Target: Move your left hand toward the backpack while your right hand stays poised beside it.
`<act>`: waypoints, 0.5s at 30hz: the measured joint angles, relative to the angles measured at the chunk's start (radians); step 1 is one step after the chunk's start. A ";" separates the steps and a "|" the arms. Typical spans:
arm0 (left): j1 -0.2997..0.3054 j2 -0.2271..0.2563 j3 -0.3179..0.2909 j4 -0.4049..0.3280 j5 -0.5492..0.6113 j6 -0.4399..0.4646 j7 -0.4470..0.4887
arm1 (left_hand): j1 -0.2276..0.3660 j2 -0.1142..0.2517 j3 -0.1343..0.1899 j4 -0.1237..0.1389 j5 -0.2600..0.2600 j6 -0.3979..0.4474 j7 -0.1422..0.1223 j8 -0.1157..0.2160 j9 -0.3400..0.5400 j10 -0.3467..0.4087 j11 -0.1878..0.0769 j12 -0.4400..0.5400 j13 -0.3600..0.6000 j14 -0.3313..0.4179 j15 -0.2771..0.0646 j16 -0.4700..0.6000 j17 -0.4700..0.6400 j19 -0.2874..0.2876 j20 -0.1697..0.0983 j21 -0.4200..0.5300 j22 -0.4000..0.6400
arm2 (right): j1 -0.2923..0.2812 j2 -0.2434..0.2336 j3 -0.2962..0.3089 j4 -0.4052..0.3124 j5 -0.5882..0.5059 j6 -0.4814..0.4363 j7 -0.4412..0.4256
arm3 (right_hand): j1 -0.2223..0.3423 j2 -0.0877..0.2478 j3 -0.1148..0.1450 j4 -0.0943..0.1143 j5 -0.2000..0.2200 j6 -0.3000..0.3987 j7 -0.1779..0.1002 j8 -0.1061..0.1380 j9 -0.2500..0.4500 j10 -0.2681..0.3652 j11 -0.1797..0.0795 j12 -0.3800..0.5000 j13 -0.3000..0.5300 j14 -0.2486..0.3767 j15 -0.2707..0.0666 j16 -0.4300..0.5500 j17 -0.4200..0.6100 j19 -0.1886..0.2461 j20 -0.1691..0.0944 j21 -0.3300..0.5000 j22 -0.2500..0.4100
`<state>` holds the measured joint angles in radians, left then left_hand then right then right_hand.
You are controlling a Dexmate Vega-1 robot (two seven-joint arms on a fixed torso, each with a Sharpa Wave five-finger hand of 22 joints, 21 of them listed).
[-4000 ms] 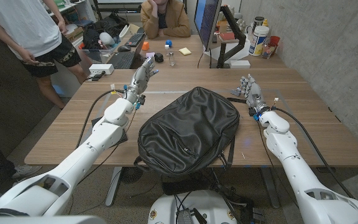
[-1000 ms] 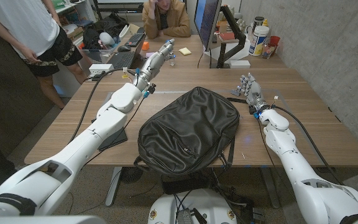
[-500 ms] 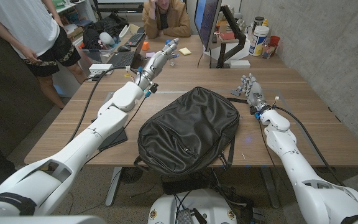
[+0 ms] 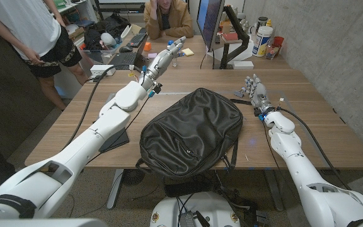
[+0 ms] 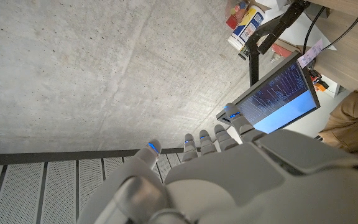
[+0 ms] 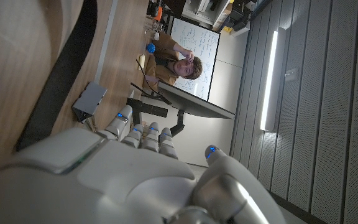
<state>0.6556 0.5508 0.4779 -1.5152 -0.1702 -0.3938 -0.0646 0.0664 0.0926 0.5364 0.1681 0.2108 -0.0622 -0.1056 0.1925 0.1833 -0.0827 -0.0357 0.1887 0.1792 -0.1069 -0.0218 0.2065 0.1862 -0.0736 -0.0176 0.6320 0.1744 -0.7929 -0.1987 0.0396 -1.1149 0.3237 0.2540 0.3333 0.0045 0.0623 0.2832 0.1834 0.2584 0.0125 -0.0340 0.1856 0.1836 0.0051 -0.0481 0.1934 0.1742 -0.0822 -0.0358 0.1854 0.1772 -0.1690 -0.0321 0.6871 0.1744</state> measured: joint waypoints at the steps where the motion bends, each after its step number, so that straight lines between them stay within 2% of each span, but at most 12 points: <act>1: 0.000 0.000 0.000 -0.002 0.002 -0.001 -0.001 | 0.000 0.000 0.000 0.000 0.000 0.000 0.000 0.000 0.001 0.000 0.000 0.000 0.000 0.000 0.000 0.000 0.000 0.000 0.000 0.000 0.000 | 0.000 0.000 0.000 -0.001 0.000 0.000 0.000 | 0.000 0.000 0.000 0.000 0.000 0.000 0.000 0.000 0.000 0.000 0.000 0.000 0.000 0.000 0.000 0.000 0.000 0.000 0.000 0.000 0.000; 15: 0.006 0.006 -0.001 -0.030 0.027 -0.019 -0.007 | 0.004 0.004 0.006 0.000 0.000 0.018 0.004 0.004 0.001 0.007 0.000 0.000 0.000 0.004 -0.004 0.000 0.000 0.000 0.000 -0.004 0.000 | -0.014 -0.001 0.001 -0.021 0.002 0.000 -0.005 | 0.000 0.000 0.002 -0.002 0.000 0.000 0.000 0.000 0.000 0.000 0.000 0.000 0.000 0.000 0.000 0.000 0.000 0.000 0.000 0.000 0.000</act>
<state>0.6617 0.5567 0.4773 -1.5451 -0.1431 -0.4125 -0.0717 0.0704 0.0965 0.5424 0.1682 0.2108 -0.0443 -0.1018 0.1964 0.1840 -0.0756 -0.0358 0.1887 0.1792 -0.1030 -0.0258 0.2066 0.1862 -0.0736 -0.0176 0.6281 0.1744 -0.8064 -0.1998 0.0402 -1.1360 0.3260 0.2540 0.3280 0.0045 0.0623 0.2856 0.1810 0.2584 0.0125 -0.0339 0.1856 0.1836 0.0051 -0.0481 0.1934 0.1742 -0.0822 -0.0358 0.1854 0.1772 -0.1691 -0.0321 0.6871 0.1743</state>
